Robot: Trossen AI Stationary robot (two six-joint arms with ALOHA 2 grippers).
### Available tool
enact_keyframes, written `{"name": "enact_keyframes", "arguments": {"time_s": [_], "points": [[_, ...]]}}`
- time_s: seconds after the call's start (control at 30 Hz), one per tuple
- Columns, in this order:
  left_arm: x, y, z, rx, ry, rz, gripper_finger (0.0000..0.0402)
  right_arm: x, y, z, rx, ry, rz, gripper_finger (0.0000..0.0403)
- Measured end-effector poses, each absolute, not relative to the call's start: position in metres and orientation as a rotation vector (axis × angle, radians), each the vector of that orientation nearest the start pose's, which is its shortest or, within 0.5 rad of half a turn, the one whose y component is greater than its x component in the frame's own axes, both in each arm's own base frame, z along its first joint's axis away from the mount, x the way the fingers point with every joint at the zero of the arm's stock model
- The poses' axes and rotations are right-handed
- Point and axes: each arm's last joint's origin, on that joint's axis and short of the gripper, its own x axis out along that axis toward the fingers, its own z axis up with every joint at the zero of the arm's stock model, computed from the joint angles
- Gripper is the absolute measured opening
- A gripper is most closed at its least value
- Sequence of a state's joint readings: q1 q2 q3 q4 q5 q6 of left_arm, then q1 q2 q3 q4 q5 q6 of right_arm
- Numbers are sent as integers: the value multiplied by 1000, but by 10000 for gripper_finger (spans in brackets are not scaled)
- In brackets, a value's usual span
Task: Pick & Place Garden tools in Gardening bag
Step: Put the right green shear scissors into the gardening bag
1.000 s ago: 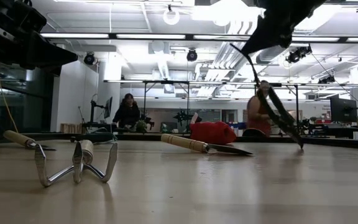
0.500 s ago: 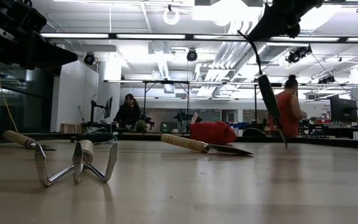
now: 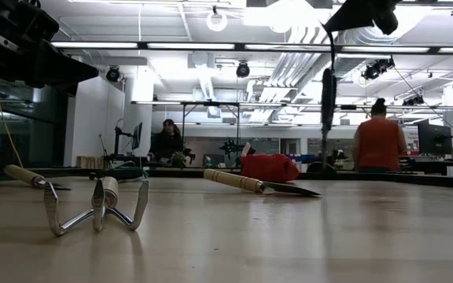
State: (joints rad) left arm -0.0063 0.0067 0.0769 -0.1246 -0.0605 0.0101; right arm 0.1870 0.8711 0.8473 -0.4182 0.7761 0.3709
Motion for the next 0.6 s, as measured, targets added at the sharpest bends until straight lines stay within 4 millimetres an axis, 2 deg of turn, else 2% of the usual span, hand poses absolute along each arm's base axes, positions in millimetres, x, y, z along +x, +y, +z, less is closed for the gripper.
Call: {"name": "enact_keyframes", "arguments": {"time_s": [0.37, 0.6], "points": [[93, 1, 177, 12, 54, 54, 1, 159, 38, 375, 165, 149, -632, 3], [93, 1, 177, 12, 55, 54, 1, 151, 55, 398, 149, 99, -664, 3]]}}
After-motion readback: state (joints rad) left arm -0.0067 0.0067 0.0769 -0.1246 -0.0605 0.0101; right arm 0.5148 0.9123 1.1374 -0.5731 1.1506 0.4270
